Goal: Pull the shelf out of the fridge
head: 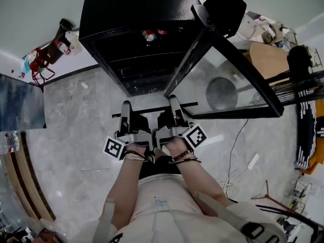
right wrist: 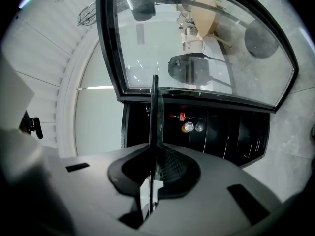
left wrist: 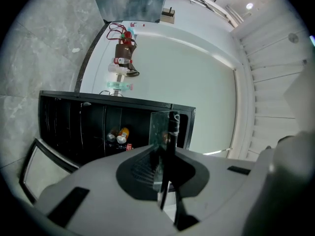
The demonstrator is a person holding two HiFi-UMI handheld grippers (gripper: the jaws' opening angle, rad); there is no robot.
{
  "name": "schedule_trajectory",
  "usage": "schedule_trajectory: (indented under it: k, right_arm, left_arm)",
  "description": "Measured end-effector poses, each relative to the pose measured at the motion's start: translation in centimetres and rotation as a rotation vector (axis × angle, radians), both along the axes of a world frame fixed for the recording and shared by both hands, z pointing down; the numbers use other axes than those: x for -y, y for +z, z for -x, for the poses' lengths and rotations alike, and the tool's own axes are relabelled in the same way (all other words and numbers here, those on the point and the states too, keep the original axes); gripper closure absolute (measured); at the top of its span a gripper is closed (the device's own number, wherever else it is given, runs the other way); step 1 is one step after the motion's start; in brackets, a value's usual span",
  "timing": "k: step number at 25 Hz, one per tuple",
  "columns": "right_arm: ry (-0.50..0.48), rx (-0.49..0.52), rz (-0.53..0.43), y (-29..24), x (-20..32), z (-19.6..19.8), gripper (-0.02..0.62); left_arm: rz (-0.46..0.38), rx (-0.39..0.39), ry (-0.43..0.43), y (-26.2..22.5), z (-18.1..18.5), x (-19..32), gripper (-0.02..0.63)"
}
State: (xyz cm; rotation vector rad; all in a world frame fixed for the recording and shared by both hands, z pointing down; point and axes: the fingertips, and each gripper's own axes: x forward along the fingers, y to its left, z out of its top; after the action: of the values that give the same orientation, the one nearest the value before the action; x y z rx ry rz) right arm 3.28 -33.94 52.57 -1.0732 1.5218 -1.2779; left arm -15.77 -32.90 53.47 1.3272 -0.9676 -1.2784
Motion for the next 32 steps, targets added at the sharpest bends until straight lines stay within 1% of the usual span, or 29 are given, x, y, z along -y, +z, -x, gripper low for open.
schedule_trajectory:
  k: [7, 12, 32]
  right_arm:
    - [0.004, -0.004, 0.025, 0.86, -0.3, -0.09, 0.568]
    - [0.011, 0.001, 0.012, 0.69, -0.4, -0.15, 0.568]
    - [0.006, 0.003, -0.001, 0.35, -0.75, 0.46, 0.568]
  left_arm:
    - [-0.003, -0.011, 0.002, 0.25, -0.1, 0.07, 0.581]
    - [-0.022, -0.017, 0.007, 0.0, -0.21, 0.1, 0.581]
    - [-0.036, -0.019, 0.004, -0.37, 0.39, -0.36, 0.581]
